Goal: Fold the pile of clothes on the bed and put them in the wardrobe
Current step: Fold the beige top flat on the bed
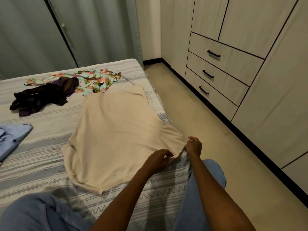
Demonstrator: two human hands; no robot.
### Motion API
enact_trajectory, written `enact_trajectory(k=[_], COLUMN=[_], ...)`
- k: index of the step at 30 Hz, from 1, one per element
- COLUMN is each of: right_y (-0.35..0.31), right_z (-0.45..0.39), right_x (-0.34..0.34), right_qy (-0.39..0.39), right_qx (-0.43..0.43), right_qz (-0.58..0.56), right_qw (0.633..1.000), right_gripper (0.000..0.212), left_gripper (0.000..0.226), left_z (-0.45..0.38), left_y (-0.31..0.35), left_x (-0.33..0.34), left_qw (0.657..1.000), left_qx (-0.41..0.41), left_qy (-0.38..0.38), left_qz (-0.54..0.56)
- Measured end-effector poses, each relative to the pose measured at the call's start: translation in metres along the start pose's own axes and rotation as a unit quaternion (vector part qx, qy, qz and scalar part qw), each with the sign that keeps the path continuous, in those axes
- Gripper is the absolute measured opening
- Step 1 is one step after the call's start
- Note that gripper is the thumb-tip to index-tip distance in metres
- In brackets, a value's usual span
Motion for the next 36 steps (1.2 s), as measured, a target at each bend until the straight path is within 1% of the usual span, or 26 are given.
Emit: enact_trajectory(k=[2, 4, 6, 9, 12, 13, 15, 16, 17, 18, 19, 20, 22, 23, 24, 25, 26, 27, 29, 30, 31, 32, 33, 34, 36], right_y=[-0.002, 0.002, 0.01, 0.018, 0.013, 0.007, -0.017, -0.03, -0.043, -0.051, -0.055, -0.057, -0.053, -0.052, -0.049, -0.049, -0.049, -0.049, -0.048, -0.048, -0.049, -0.05, -0.05, -0.05, -0.046], right_z=[-0.005, -0.012, -0.021, -0.028, -0.036, -0.033, -0.023, -0.009, 0.006, 0.024, 0.043, 0.061, 0.083, 0.087, 0.086, 0.086, 0.084, 0.082, 0.08, 0.079, 0.078, 0.076, 0.071, 0.065, 0.05], right_x=[0.009, 0.027, 0.037, 0.038, 0.032, 0.027, 0.017, 0.013, 0.013, 0.018, 0.027, 0.037, 0.054, 0.057, 0.059, 0.06, 0.06, 0.06, 0.061, 0.061, 0.06, 0.059, 0.054, 0.048, 0.034], right_qy=[-0.045, -0.129, -0.183, -0.199, -0.186, -0.171, -0.134, -0.12, -0.113, -0.119, -0.134, -0.141, -0.114, -0.1, -0.096, -0.097, -0.096, -0.095, -0.095, -0.098, -0.101, -0.107, -0.116, -0.12, -0.111], right_qx=[0.011, 0.047, 0.085, 0.116, 0.101, 0.076, -0.024, -0.092, -0.16, -0.23, -0.294, -0.36, -0.469, -0.49, -0.493, -0.487, -0.483, -0.477, -0.469, -0.464, -0.457, -0.443, -0.416, -0.381, -0.298], right_qz=[-0.012, -0.017, 0.008, 0.011, -0.046, -0.065, -0.091, -0.074, -0.033, 0.016, 0.075, 0.14, 0.268, 0.303, 0.32, 0.333, 0.34, 0.342, 0.336, 0.329, 0.317, 0.293, 0.26, 0.221, 0.148], right_qw=[0.999, 0.99, 0.979, 0.973, 0.976, 0.98, 0.987, 0.986, 0.98, 0.966, 0.943, 0.911, 0.834, 0.811, 0.803, 0.802, 0.801, 0.804, 0.811, 0.816, 0.825, 0.84, 0.864, 0.89, 0.937], right_gripper=[0.043, 0.053, 0.057, 0.051, 0.032, 0.024, 0.015, 0.015, 0.014, 0.013, 0.014, 0.018, 0.027, 0.029, 0.028, 0.026, 0.025, 0.027, 0.03, 0.031, 0.03, 0.028, 0.026, 0.023, 0.018], left_gripper=[0.028, 0.032, 0.031, 0.028, 0.025, 0.024, 0.024, 0.028, 0.035, 0.043, 0.048, 0.052, 0.05, 0.046, 0.04, 0.033, 0.027, 0.027, 0.041, 0.044, 0.042, 0.036, 0.028, 0.021, 0.017], left_z=[0.0, -0.002, -0.01, -0.025, -0.048, -0.056, -0.078, -0.087, -0.096, -0.103, -0.11, -0.117, -0.126, -0.127, -0.127, -0.125, -0.124, -0.124, -0.124, -0.123, -0.123, -0.123, -0.124, -0.124, -0.126], left_y=[0.003, 0.005, 0.007, 0.008, 0.008, 0.008, 0.005, 0.003, 0.001, -0.002, -0.007, -0.013, -0.03, -0.038, -0.046, -0.052, -0.055, -0.056, -0.057, -0.057, -0.057, -0.058, -0.06, -0.061, -0.056], left_x=[0.005, 0.011, 0.014, 0.006, -0.013, -0.022, -0.041, -0.05, -0.06, -0.067, -0.072, -0.073, -0.067, -0.062, -0.056, -0.053, -0.053, -0.055, -0.058, -0.056, -0.052, -0.049, -0.049, -0.052, -0.066], left_qw=[0.999, 0.996, 0.993, 0.993, 0.992, 0.992, 0.991, 0.989, 0.988, 0.988, 0.99, 0.992, 0.995, 0.993, 0.988, 0.982, 0.978, 0.977, 0.979, 0.981, 0.983, 0.985, 0.988, 0.99, 0.99], left_qx=[0.006, 0.006, 0.0, -0.007, -0.003, -0.002, -0.003, -0.008, -0.012, -0.015, -0.019, -0.021, -0.032, -0.041, -0.054, -0.067, -0.078, -0.087, -0.103, -0.105, -0.107, -0.11, -0.116, -0.122, -0.124], left_qy=[-0.008, -0.018, -0.023, -0.012, 0.026, 0.047, 0.084, 0.099, 0.11, 0.115, 0.108, 0.087, 0.017, -0.025, -0.063, -0.085, -0.086, -0.074, -0.042, -0.039, -0.044, -0.046, -0.037, -0.013, 0.067], left_qz=[-0.05, -0.09, -0.112, -0.121, -0.121, -0.114, -0.107, -0.107, -0.106, -0.099, -0.091, -0.087, -0.094, -0.109, -0.13, -0.154, -0.17, -0.179, -0.17, -0.158, -0.143, -0.122, -0.096, -0.064, -0.001])
Point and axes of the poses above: each hand's wrist, its own z-axis away from the middle knuckle, its own x-axis out of the palm, y = z × x, the point moved 10 cm from there along -z, towards the middle knuckle, and after that the axes turned 7 degrees about x, right-handed, at the moved point
